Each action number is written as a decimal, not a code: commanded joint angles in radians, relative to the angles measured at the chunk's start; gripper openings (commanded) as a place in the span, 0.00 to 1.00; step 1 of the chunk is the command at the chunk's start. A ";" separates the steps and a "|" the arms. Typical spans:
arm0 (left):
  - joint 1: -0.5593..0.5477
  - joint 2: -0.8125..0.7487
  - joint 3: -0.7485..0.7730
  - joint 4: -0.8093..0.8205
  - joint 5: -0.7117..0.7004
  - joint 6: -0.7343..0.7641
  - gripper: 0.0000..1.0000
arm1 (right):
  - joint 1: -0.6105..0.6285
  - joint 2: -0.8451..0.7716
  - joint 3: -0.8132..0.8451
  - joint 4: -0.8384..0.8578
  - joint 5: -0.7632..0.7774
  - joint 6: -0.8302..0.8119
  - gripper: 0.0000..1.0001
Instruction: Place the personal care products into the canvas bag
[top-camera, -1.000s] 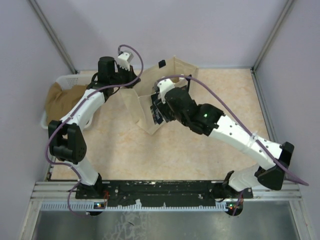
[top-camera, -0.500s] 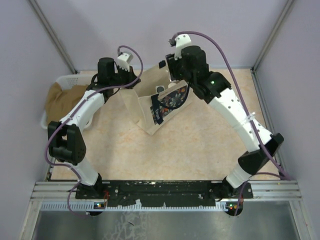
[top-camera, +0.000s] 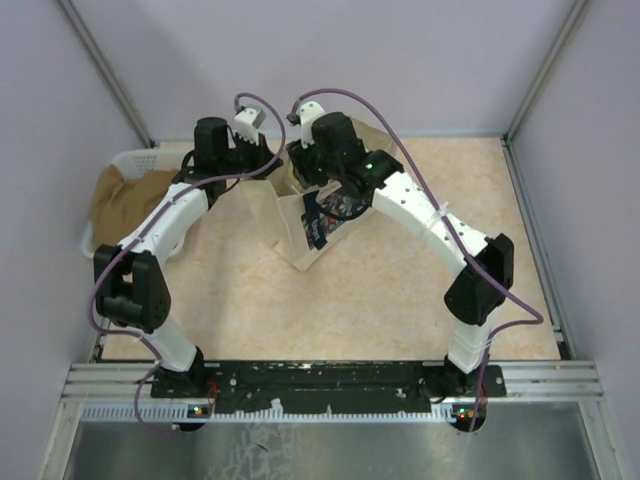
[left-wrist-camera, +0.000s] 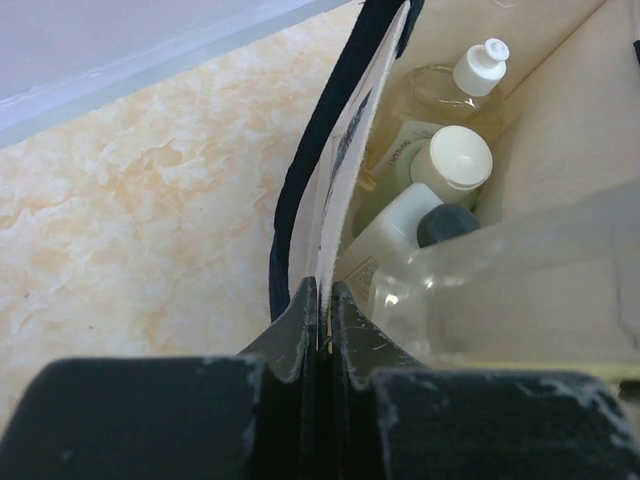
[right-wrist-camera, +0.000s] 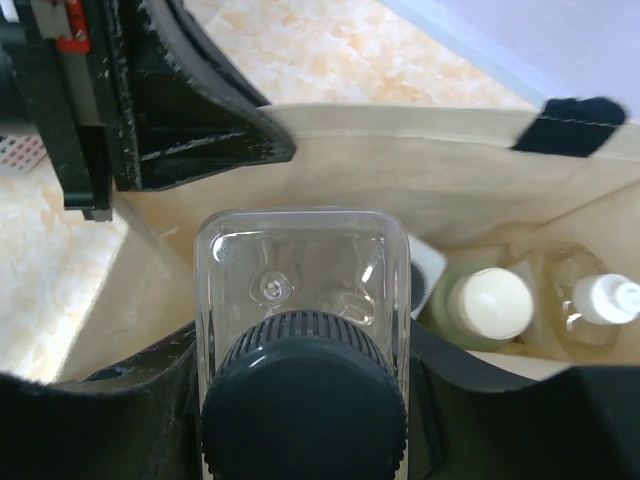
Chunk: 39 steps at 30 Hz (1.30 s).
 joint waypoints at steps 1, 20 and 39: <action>0.006 -0.061 -0.011 0.056 0.030 -0.009 0.00 | 0.014 -0.074 -0.015 0.219 -0.012 0.021 0.00; 0.006 -0.072 -0.005 0.051 0.036 -0.012 0.00 | -0.029 0.043 -0.071 0.248 -0.005 0.044 0.00; 0.006 -0.080 0.002 0.032 0.022 -0.013 0.00 | -0.064 0.229 0.084 0.103 0.126 -0.009 0.06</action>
